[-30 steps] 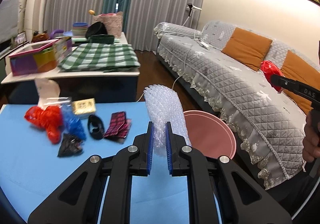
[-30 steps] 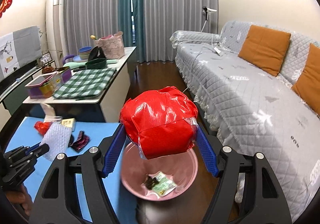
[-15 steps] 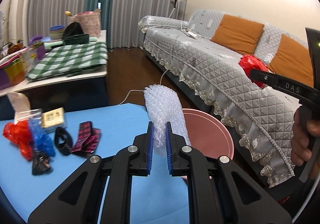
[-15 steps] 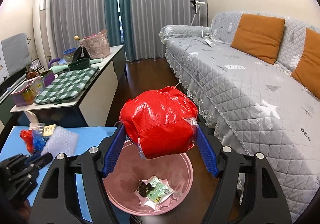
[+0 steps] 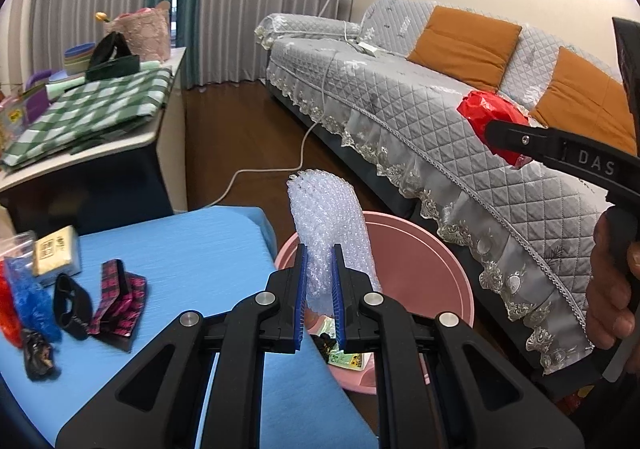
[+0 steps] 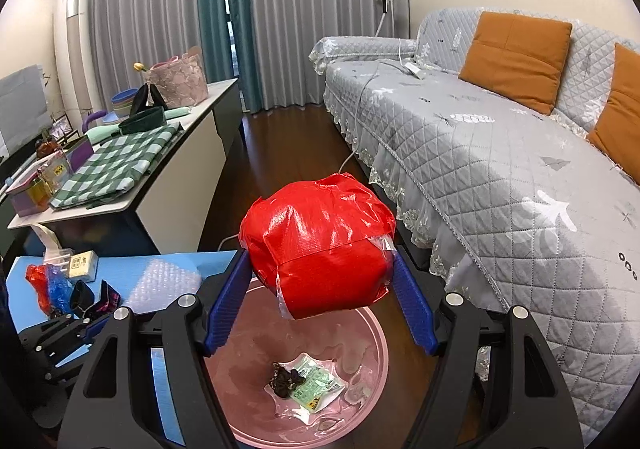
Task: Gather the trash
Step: 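Open both tools to drop the bubble wrap and red ball into the bin, then move both open tools back toward the black items on the table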
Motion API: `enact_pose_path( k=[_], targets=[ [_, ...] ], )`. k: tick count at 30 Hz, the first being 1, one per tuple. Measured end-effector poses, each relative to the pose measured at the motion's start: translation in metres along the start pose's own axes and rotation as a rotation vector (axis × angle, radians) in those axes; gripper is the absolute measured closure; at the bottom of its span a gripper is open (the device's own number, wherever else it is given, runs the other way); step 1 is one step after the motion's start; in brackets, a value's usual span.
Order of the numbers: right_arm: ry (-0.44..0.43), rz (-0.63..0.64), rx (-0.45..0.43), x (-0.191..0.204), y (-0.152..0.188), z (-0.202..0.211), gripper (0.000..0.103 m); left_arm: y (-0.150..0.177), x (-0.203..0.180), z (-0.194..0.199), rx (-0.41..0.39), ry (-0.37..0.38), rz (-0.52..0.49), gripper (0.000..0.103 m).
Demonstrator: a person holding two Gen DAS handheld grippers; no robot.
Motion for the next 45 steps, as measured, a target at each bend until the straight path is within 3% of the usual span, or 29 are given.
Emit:
enact_pose_path(
  k=[10,13,21,29,37,45],
  targets=[
    [0.011,-0.006,0.043,-0.007,0.007,-0.017,0.032,-0.004,-0.011,-0.027,0.035,0.021,-0.023,0.091],
    [0.026,-0.014,0.058,-0.011,0.009,-0.021,0.028,-0.004,-0.011,-0.033,0.055,0.026,-0.006,0.074],
    [0.015,-0.028,0.051,-0.008,0.006,-0.018,0.023,-0.001,-0.007,-0.021,0.048,0.01,-0.001,0.074],
    [-0.003,-0.037,0.037,0.002,0.0,-0.009,0.023,0.0,0.007,0.013,0.025,-0.02,0.005,0.074],
    [-0.045,-0.03,-0.028,0.03,-0.017,0.028,0.025,-0.001,0.033,0.069,-0.025,-0.062,0.027,0.074],
    [-0.094,-0.006,-0.092,0.067,-0.028,0.073,0.04,0.009,0.063,0.124,-0.07,-0.097,0.07,0.074]
  ],
)
Point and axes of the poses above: each gripper's, at about its wrist camera, not at the fingertips, and z roughly against the way its jaws point, x to its left, y to its underside, the point moved 6 cm from there along -z, roughly the way its jaws point, and after that the axes turned 7 degrees about y, right-handed, at the moved point
